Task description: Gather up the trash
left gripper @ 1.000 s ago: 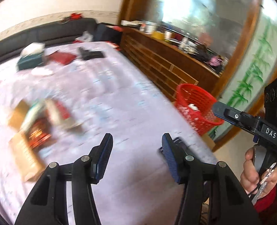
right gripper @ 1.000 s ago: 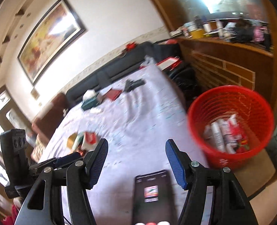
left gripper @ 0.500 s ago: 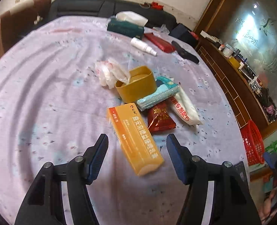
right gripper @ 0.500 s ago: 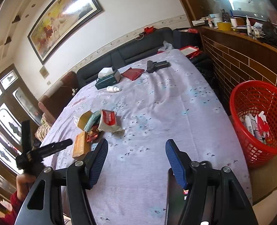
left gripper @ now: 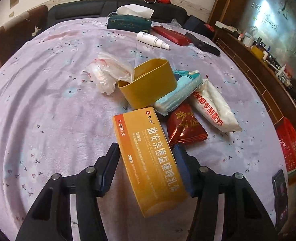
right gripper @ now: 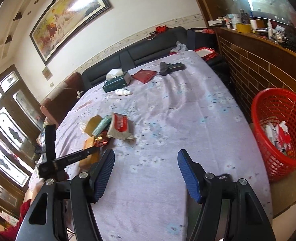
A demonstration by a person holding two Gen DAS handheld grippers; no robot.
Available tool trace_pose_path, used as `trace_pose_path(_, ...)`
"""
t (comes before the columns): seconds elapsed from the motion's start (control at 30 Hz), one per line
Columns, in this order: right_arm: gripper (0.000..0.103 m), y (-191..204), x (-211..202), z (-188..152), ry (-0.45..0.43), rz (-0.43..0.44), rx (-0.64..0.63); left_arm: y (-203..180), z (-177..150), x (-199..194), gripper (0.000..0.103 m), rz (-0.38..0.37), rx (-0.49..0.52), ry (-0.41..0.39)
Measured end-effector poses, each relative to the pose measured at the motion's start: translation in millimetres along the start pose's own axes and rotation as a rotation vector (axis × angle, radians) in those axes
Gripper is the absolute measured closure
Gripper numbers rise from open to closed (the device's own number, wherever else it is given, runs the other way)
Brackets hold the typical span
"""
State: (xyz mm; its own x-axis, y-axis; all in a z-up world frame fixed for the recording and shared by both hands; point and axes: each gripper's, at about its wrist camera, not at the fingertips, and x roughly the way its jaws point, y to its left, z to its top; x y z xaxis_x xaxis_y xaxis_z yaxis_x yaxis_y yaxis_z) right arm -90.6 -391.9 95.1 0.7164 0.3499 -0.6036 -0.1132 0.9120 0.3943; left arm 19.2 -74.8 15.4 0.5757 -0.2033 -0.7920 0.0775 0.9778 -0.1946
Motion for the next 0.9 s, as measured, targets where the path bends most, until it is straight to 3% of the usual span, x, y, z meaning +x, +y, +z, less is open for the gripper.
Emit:
trace_pose_path(0.27,0.028,45,71,22,0.064,0.053,-0.004,12,-15,-26,0.053,-0.037,0.013,-0.051)
trace_pose_path(0.6,0.028,68,186,41,0.202,-0.075,-0.117,17,-21,-38,0.053,-0.057,0.028,-0.102)
trace_pose_path(0.7,0.034,64,208,42,0.224,-0.111,-0.116,17,-22,-38,0.053,-0.060,0.030,-0.105)
trace_pose_path(0.87,0.061,69,221,32,0.240,-0.119,-0.144,17,-23,-36,0.053,-0.057,0.033,-0.110)
trace_pose_path(0.9,0.062,71,218,30,0.232,-0.122,-0.156,17,-24,-36,0.053,-0.058,0.034,-0.110)
